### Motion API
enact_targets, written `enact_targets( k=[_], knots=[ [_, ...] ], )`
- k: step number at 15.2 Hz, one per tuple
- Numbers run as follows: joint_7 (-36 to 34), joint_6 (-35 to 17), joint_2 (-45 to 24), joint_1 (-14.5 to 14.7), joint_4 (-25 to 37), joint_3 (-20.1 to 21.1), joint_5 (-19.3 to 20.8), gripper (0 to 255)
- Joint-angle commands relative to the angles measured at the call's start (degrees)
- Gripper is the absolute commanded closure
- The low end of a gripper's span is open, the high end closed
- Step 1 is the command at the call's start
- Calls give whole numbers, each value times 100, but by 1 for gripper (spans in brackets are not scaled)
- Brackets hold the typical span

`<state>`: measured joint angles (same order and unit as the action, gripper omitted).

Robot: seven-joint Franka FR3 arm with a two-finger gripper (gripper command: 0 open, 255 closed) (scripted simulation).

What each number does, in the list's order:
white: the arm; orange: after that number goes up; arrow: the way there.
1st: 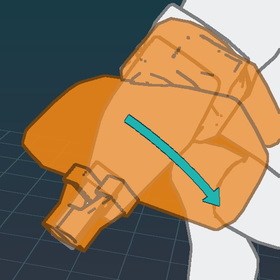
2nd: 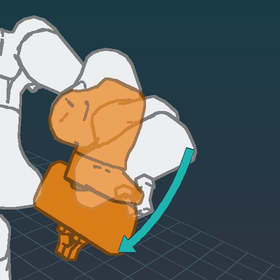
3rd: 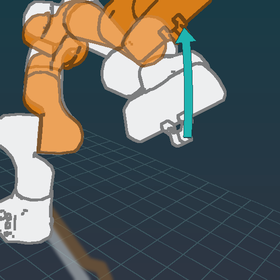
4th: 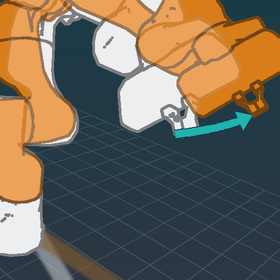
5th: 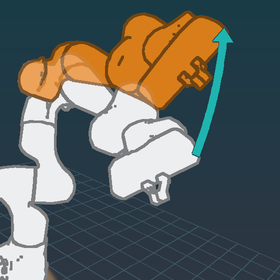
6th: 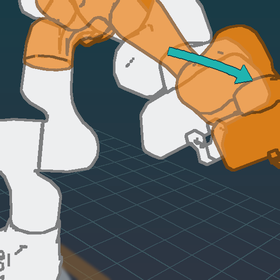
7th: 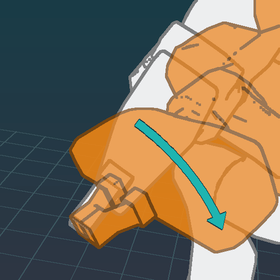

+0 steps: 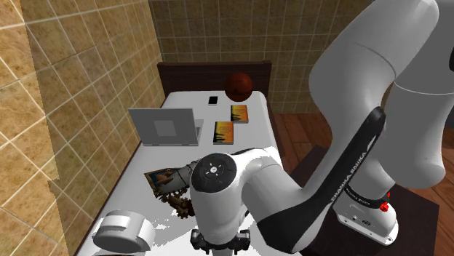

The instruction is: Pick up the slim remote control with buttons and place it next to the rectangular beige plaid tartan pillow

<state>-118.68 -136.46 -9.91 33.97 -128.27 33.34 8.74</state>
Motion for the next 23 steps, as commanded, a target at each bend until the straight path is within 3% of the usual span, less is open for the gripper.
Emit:
enact_targets(
  k=[1, 5, 23],
  knots=[
    [-406, 101, -247, 234, 287, 55, 192, 255],
    [-1033, 283, -622, 677, 743, 114, 466, 255],
    [-1675, -736, -1723, 1115, 665, -461, 1413, 255]
  ],
)
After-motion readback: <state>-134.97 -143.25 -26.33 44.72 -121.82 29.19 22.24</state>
